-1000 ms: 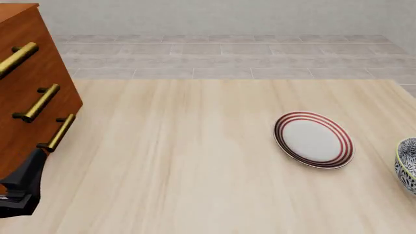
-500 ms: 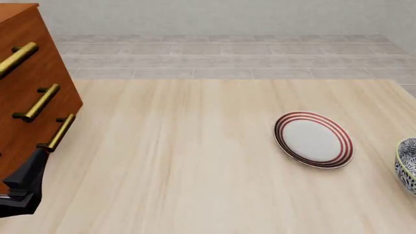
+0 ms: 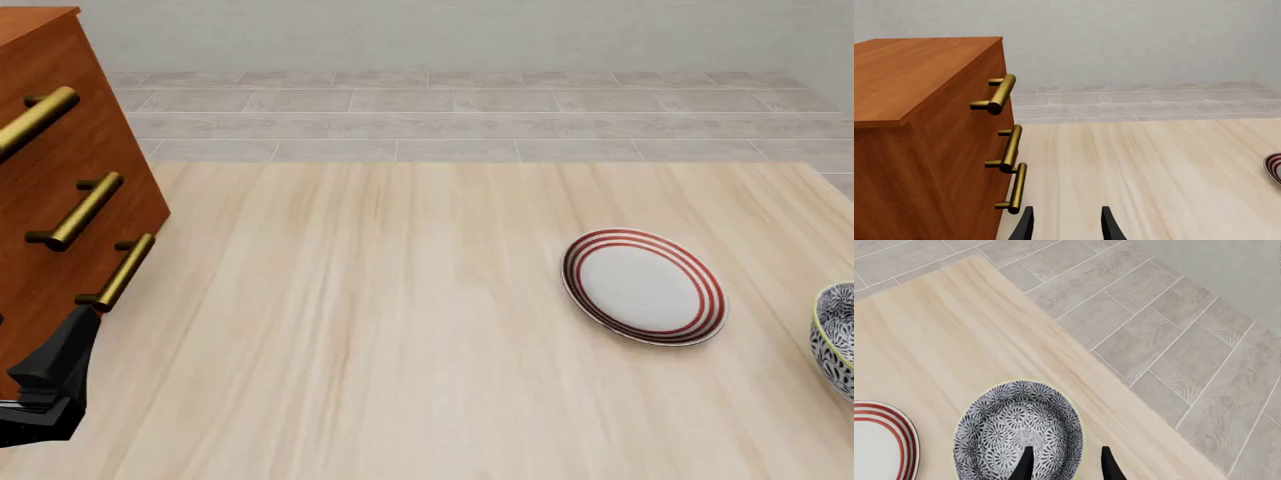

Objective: Put the bowl on top of the cabinet.

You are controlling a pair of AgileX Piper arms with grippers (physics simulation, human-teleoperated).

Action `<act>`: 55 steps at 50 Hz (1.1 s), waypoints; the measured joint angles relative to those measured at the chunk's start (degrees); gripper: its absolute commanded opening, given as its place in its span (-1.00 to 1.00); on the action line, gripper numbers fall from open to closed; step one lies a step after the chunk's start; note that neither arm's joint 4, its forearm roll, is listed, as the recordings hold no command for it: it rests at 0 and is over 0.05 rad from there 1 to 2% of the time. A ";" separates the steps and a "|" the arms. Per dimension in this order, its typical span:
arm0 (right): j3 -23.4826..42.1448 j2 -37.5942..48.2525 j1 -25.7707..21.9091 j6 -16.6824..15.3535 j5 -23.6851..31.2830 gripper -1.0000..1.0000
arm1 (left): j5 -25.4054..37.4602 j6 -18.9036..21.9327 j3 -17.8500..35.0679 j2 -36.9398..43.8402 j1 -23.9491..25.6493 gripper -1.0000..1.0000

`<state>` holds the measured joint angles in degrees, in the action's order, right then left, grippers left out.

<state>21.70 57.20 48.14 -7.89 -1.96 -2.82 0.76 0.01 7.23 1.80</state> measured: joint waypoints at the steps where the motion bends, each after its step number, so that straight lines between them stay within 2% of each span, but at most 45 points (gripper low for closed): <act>1: -0.07 0.37 0.11 -0.02 -0.33 1.00 | -0.01 0.02 0.00 0.02 0.00 1.00; 30: -0.94 11.55 1.55 -0.61 -8.55 1.00 | -0.05 0.33 0.00 0.20 -0.04 1.00; 55: -1.54 17.69 2.25 -1.63 -13.00 1.00 | -0.41 0.21 0.00 0.54 -0.18 1.00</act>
<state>20.16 74.89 50.40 -9.53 -14.96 -3.22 0.97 0.01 7.77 1.62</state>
